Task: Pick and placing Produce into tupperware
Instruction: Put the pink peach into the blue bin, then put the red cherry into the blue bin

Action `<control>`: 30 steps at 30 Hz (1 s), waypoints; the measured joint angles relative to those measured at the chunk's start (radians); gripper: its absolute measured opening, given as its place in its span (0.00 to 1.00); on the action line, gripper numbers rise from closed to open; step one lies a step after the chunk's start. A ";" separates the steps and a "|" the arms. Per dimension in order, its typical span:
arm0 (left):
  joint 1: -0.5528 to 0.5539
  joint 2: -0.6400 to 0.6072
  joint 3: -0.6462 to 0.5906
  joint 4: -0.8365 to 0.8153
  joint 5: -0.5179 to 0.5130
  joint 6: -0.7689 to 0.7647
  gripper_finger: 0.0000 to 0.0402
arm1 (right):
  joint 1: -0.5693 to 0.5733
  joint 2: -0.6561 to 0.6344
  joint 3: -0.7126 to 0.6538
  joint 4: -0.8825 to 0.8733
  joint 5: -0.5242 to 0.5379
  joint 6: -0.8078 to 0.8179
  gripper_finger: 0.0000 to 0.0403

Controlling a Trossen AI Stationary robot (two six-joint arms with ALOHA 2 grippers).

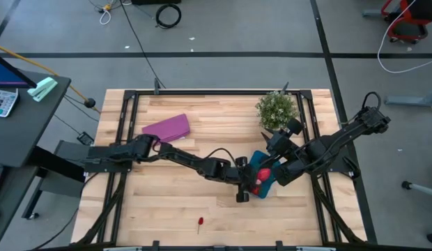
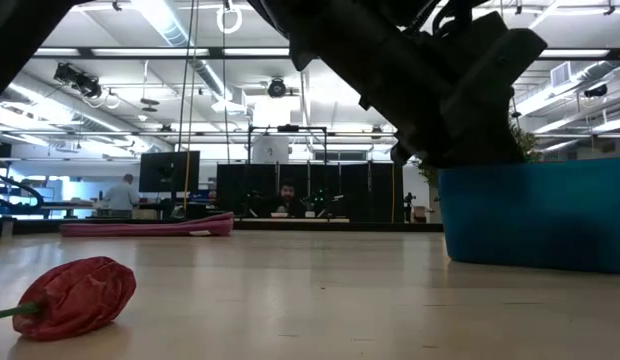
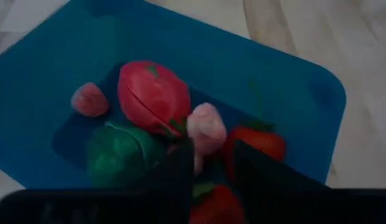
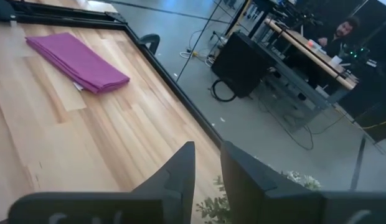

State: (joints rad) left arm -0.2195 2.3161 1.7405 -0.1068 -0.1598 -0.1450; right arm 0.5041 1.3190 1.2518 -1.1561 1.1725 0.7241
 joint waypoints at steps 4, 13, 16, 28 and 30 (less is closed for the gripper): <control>0.001 -0.003 0.034 -0.008 0.000 0.001 0.37 | 0.000 0.000 0.000 0.000 0.006 -0.035 0.21; 0.001 -0.009 0.360 -0.579 0.000 -0.032 0.38 | 0.000 0.000 0.000 0.000 0.032 -0.048 0.20; -0.012 -0.010 0.458 -0.831 -0.002 -0.130 0.35 | 0.000 0.000 0.000 0.000 0.032 -0.053 0.20; -0.240 -0.009 0.512 -1.441 0.000 -0.585 0.22 | 0.000 0.000 0.000 0.001 0.031 -0.041 0.20; -0.298 -0.004 0.510 -1.429 0.001 -0.589 0.21 | 0.000 0.000 0.000 0.001 0.031 -0.032 0.20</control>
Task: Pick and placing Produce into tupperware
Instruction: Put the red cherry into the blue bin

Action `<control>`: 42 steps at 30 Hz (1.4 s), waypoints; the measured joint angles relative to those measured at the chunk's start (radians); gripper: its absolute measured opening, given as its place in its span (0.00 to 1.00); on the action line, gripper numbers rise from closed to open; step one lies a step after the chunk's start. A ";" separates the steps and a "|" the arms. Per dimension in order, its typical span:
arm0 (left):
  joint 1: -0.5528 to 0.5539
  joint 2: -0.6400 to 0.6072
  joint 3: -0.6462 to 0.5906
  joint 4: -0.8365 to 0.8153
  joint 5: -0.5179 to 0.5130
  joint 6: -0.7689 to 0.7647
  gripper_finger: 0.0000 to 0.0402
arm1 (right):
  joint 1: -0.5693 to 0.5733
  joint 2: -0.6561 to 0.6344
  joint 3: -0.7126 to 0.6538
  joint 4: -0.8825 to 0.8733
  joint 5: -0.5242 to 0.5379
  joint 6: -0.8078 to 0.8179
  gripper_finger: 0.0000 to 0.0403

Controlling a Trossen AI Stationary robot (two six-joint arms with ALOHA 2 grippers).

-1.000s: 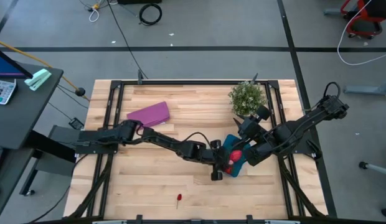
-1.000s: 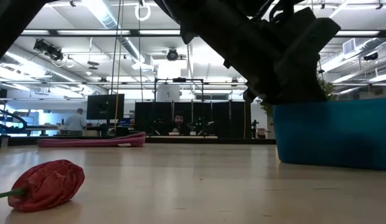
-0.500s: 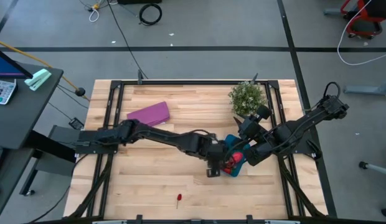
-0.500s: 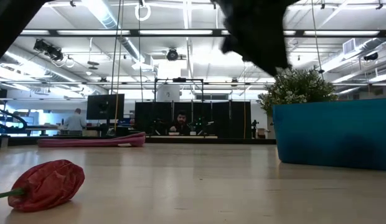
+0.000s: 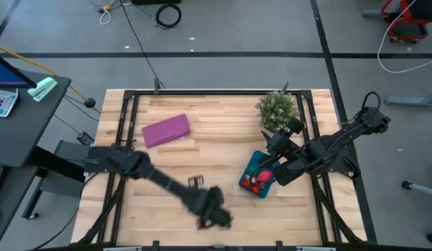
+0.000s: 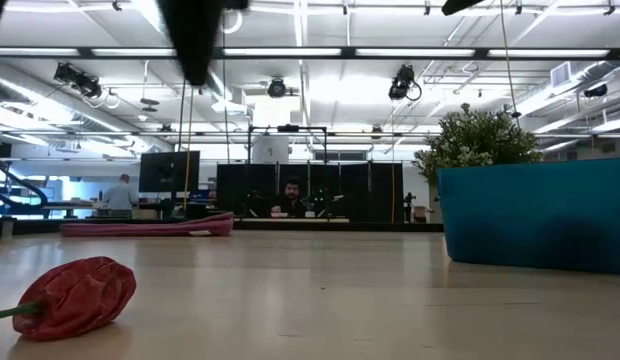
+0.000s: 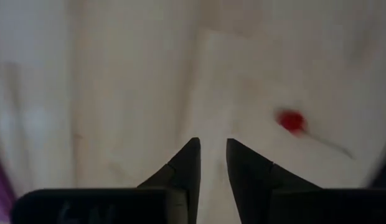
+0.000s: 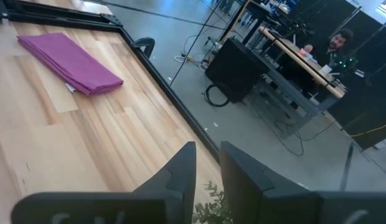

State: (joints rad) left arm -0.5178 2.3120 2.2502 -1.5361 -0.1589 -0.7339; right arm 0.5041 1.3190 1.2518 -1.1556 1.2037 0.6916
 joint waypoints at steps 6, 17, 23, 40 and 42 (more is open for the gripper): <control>-0.108 0.013 0.000 0.016 0.001 -0.030 0.20 | 0.000 0.000 0.000 0.002 -0.010 0.023 0.20; -0.114 0.048 0.000 0.098 -0.001 -0.162 0.46 | 0.000 0.000 0.000 0.031 -0.042 0.034 0.19; -0.100 0.060 0.000 0.153 0.005 -0.180 0.56 | 0.000 0.000 0.000 0.035 -0.061 0.051 0.19; -0.127 0.144 0.000 0.182 0.008 -0.304 0.55 | 0.010 0.006 0.000 0.038 -0.261 0.212 0.19; -0.127 0.150 0.000 0.183 0.010 -0.303 0.56 | 0.009 0.003 0.000 0.038 -0.260 0.201 0.19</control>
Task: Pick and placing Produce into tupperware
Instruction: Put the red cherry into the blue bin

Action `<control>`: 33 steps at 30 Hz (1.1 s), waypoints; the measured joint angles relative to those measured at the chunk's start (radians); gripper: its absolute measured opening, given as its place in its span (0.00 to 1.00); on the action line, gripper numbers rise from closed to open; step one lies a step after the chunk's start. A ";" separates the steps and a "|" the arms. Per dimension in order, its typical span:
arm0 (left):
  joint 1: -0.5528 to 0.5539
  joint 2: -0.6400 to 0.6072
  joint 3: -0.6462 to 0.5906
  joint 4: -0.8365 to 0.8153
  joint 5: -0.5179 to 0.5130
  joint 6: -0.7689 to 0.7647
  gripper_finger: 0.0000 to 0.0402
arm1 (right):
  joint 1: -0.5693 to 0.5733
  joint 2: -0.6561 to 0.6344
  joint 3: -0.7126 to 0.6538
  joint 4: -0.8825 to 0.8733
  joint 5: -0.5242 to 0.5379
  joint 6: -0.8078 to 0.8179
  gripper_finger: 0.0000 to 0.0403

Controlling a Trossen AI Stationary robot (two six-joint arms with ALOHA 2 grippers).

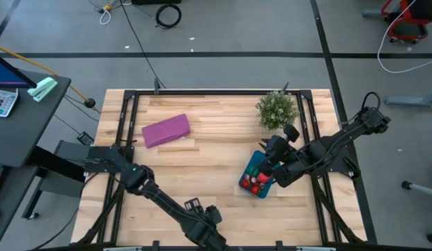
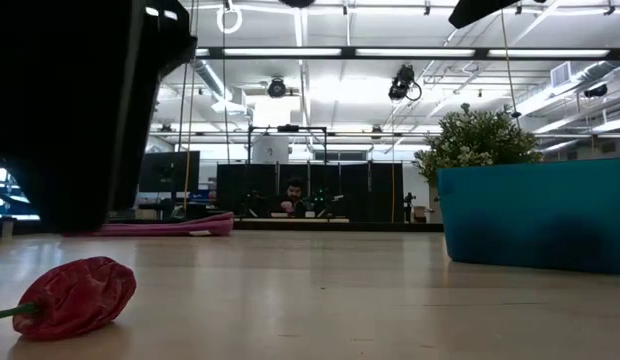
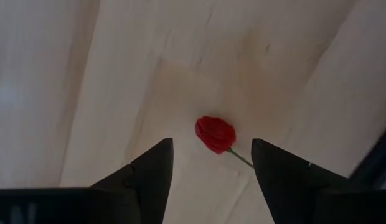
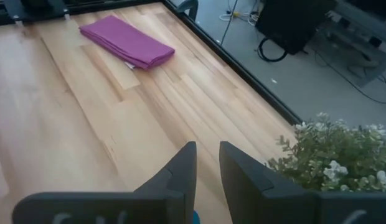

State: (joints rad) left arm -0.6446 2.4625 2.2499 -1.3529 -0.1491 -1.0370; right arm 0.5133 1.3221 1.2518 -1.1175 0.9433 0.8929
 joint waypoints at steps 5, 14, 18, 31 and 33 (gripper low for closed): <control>0.001 0.007 0.000 0.002 -0.003 -0.004 0.55 | 0.000 -0.002 0.000 0.000 -0.003 -0.003 0.19; 0.002 0.021 0.000 -0.006 -0.003 -0.052 0.56 | 0.000 -0.002 0.000 0.000 -0.003 -0.004 0.19; 0.001 0.045 0.001 -0.005 -0.007 -0.053 0.55 | -0.001 -0.002 0.000 0.000 -0.004 -0.005 0.19; 0.005 0.060 0.001 -0.092 -0.015 -0.052 0.56 | -0.001 -0.002 0.000 0.008 -0.004 -0.006 0.19; 0.004 0.060 0.001 -0.103 -0.015 -0.051 0.56 | 0.000 -0.002 0.000 0.008 -0.004 -0.006 0.19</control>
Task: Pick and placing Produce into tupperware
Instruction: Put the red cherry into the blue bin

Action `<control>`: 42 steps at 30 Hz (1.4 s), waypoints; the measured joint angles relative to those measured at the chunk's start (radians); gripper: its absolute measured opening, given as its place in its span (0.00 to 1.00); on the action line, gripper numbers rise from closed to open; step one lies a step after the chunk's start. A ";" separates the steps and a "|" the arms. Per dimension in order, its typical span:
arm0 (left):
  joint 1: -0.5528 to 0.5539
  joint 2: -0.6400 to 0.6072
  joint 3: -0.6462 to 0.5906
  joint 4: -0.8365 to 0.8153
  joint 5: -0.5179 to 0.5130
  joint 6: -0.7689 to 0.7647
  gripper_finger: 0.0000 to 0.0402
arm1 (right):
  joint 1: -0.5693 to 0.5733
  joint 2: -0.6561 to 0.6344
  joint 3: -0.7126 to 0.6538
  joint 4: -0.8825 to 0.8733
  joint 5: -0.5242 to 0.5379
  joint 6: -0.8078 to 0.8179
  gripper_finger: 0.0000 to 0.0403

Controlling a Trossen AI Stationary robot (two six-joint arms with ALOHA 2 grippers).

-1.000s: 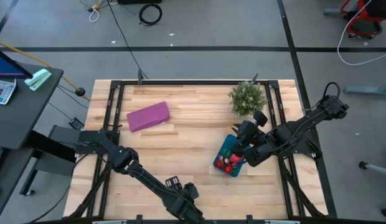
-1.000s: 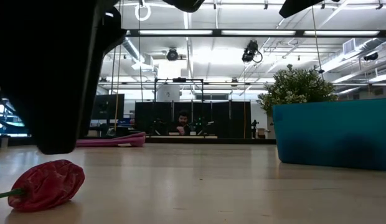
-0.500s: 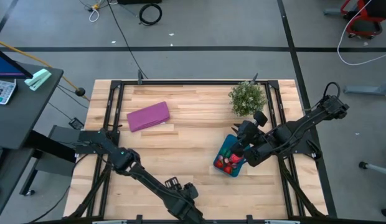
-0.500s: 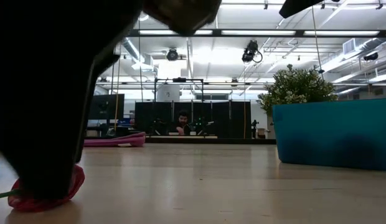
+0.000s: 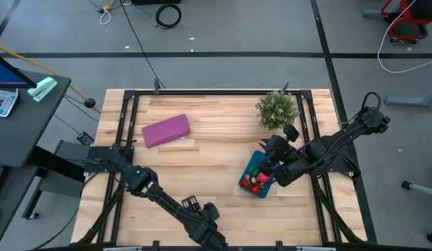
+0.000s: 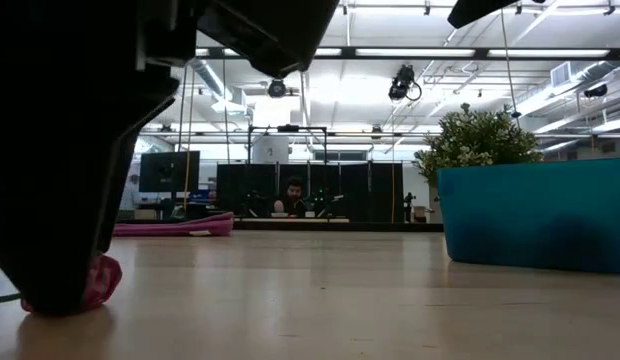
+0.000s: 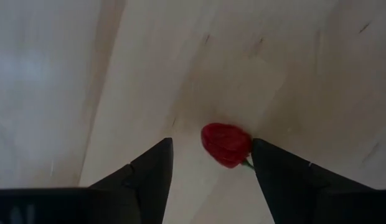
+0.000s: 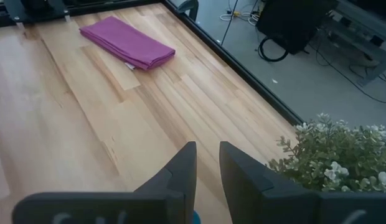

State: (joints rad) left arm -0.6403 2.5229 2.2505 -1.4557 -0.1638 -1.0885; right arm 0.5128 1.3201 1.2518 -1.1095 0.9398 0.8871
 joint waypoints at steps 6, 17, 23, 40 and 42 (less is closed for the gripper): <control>0.005 0.000 0.000 -0.010 0.000 -0.001 0.56 | 0.000 0.000 0.000 0.000 0.000 0.000 0.19; 0.003 0.000 0.000 0.041 0.000 -0.001 0.53 | 0.000 0.000 0.000 0.000 0.000 0.000 0.19; 0.002 0.000 0.000 0.029 0.000 0.000 0.49 | 0.000 0.000 0.000 0.000 0.000 0.000 0.19; 0.026 -0.019 0.003 -0.038 0.030 0.026 0.65 | 0.000 0.000 0.000 0.000 0.000 0.000 0.19; 0.026 -0.019 0.003 -0.037 0.031 0.026 0.66 | 0.000 0.000 0.000 0.000 0.000 0.000 0.19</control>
State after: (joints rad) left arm -0.6144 2.5038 2.2536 -1.4927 -0.1329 -1.0626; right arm 0.5128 1.3201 1.2518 -1.1095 0.9399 0.8875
